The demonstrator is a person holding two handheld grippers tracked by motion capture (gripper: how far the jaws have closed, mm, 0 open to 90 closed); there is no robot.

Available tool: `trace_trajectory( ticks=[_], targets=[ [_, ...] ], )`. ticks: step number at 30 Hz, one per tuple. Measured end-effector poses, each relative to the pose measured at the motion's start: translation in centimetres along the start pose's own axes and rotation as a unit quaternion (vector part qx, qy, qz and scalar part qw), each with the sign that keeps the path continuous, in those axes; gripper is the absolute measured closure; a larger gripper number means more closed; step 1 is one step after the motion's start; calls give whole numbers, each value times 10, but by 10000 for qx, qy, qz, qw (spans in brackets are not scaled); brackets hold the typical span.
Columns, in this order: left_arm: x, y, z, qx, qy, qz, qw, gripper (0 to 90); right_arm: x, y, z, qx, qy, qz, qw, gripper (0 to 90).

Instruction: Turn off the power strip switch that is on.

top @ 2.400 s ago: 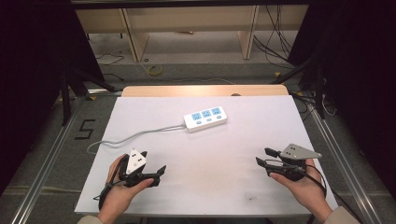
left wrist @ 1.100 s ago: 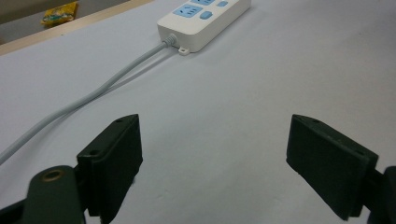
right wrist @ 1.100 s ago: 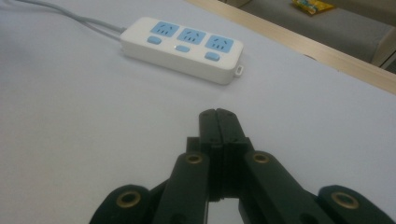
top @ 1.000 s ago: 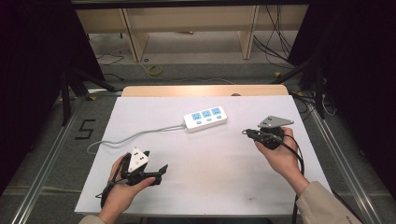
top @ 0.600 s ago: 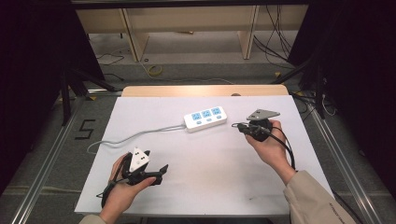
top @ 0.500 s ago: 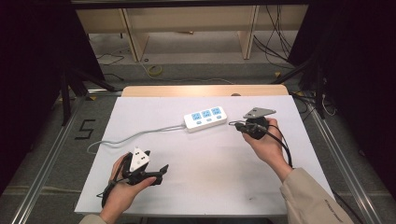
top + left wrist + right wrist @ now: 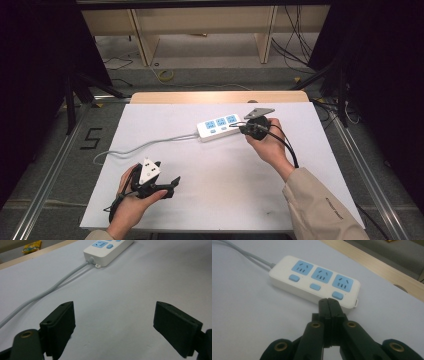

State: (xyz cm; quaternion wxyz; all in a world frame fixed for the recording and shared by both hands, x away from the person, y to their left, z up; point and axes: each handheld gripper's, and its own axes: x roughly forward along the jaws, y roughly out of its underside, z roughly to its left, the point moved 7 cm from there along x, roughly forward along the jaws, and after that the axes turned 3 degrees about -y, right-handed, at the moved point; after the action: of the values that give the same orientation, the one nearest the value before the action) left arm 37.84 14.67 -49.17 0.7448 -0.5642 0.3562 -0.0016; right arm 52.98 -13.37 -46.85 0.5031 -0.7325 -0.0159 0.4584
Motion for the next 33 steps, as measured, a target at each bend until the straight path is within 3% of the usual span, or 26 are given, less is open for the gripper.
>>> trace_trajectory(
  ticks=[12,21,33],
  targets=[
    [1,1,0,43,-5,28,10000,173,28,-20,4,-56,-72,173,9998,900],
    [1,1,-2,72,0,36,10000,172,47,-24,7,0,-134,368,9992,900],
    [2,0,-2,67,7,19,10000,173,58,-31,3,160,-91,433,9989,900]
  ],
)
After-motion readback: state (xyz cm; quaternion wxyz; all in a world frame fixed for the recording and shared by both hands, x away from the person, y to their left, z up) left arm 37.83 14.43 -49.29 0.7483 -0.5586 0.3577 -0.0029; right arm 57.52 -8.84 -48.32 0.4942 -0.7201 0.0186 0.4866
